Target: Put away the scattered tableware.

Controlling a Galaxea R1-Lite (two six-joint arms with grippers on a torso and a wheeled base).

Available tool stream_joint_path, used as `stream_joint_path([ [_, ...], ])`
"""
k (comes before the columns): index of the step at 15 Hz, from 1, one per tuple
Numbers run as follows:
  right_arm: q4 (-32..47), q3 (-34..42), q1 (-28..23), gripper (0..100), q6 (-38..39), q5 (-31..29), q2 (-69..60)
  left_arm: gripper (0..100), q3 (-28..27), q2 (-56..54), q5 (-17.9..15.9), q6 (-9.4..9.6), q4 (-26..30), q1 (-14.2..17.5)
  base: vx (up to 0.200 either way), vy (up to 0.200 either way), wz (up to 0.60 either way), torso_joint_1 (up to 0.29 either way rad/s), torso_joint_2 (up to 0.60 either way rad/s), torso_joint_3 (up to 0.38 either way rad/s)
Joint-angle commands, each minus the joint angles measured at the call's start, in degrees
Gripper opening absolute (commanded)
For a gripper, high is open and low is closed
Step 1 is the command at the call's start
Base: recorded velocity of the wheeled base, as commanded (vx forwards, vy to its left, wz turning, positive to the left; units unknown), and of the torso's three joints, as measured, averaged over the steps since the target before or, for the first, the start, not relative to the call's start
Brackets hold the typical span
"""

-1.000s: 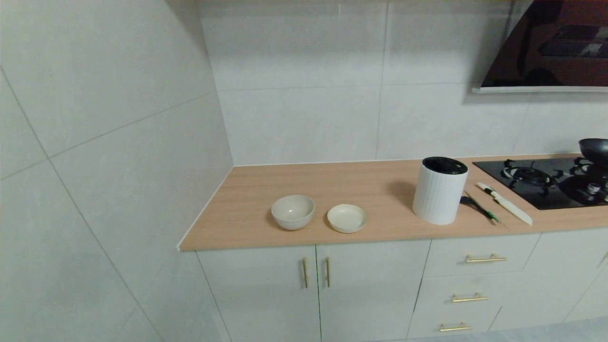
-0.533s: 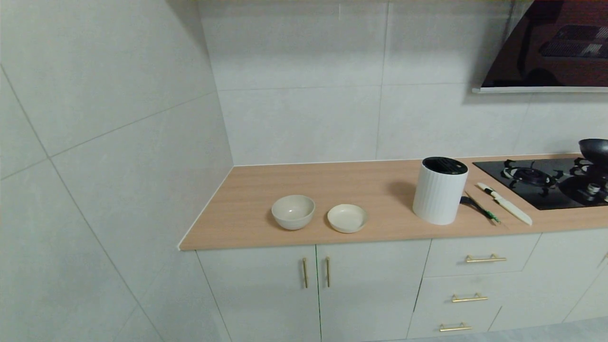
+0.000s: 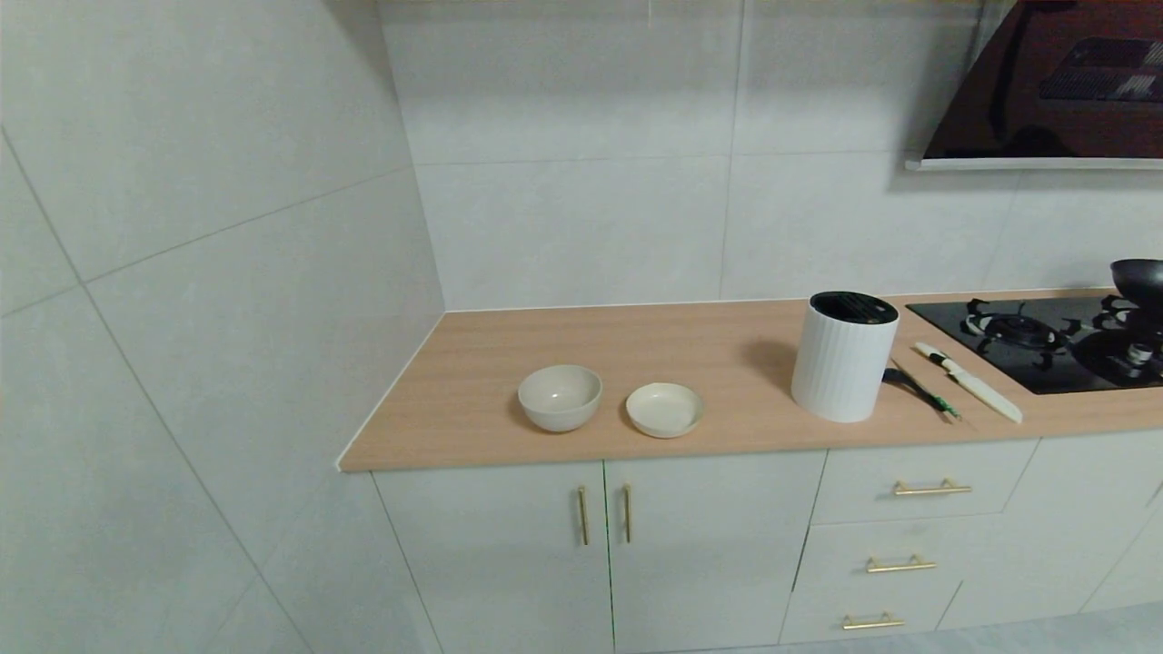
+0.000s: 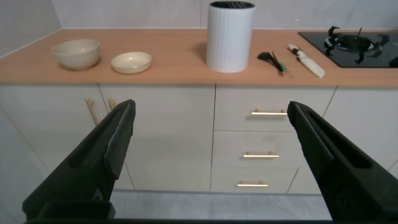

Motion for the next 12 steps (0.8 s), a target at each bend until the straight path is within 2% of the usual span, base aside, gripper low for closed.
stream_joint_path([
  [1,0.0,0.0,0.0,100,-0.04,0.02,0.09,100,0.0,0.09,0.01,-0.04,-0.01,0.0,0.0,0.0,0.0,-0.159,0.34,0.173],
  [8,0.0,0.0,0.0,100,-0.04,0.02,0.0,100,0.0,0.09,0.01,-0.04,-0.01,0.0,0.0,0.0,0.0,-0.173,0.37,0.193],
  [12,0.0,0.0,0.0,100,-0.04,0.02,0.09,100,0.0,0.09,0.01,-0.04,-0.01,0.0,0.0,0.0,0.0,-0.222,0.48,0.265],
])
